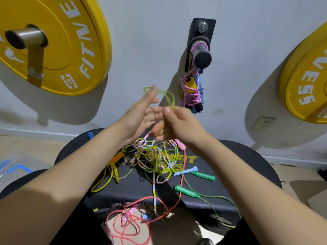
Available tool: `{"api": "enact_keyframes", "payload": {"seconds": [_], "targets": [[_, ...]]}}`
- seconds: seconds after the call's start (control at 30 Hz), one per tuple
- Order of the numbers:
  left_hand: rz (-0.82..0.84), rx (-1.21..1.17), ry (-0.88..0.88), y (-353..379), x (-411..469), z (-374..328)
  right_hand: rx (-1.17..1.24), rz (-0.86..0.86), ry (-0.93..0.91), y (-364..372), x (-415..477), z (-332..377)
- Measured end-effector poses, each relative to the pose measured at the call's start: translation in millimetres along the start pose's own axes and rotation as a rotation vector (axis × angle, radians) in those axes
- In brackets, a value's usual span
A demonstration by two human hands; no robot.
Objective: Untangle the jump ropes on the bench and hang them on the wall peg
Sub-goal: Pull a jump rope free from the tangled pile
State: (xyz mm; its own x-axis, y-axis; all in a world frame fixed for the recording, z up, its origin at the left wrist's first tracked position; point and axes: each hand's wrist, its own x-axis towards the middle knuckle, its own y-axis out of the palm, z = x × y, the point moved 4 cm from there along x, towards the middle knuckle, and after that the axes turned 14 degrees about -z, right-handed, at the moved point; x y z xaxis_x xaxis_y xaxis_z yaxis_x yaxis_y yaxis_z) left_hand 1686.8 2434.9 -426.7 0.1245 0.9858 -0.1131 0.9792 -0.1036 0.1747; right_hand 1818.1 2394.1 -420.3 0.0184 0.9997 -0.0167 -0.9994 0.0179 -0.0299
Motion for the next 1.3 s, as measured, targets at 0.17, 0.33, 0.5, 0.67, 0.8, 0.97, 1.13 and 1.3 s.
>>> {"api": "enact_keyframes", "payload": {"seconds": [0.17,0.33,0.5,0.67,0.8,0.97,1.13,1.3], "targets": [[0.501,0.654,0.136,9.8,-21.6,40.4,0.526,-0.330,-0.109,-42.1,0.6,45.5],[0.131,1.112,0.175,-5.4,-3.3,49.4,0.866,-0.504,-0.035,-89.0,9.9,52.0],[-0.377,0.607,0.383,-3.8,5.7,-0.3,-0.017,-0.459,0.345,-95.0,19.9,5.5],[-0.360,0.078,0.343,8.1,7.1,-35.0,-0.523,-0.079,0.164,-58.9,14.8,-11.0],[-0.237,-0.181,0.279,17.0,10.7,-48.9,-0.494,0.091,-0.126,-23.0,9.4,-8.0],[-0.162,-0.039,0.180,21.5,17.3,-39.2,-0.417,-0.245,-0.426,-30.6,21.7,22.8],[0.406,0.554,0.113,28.9,-0.7,14.9,0.093,-0.448,-0.281,-60.9,32.1,32.9],[0.364,1.120,0.266,14.6,9.3,42.7,0.503,-0.484,-0.196,-79.7,32.5,49.2]]}}
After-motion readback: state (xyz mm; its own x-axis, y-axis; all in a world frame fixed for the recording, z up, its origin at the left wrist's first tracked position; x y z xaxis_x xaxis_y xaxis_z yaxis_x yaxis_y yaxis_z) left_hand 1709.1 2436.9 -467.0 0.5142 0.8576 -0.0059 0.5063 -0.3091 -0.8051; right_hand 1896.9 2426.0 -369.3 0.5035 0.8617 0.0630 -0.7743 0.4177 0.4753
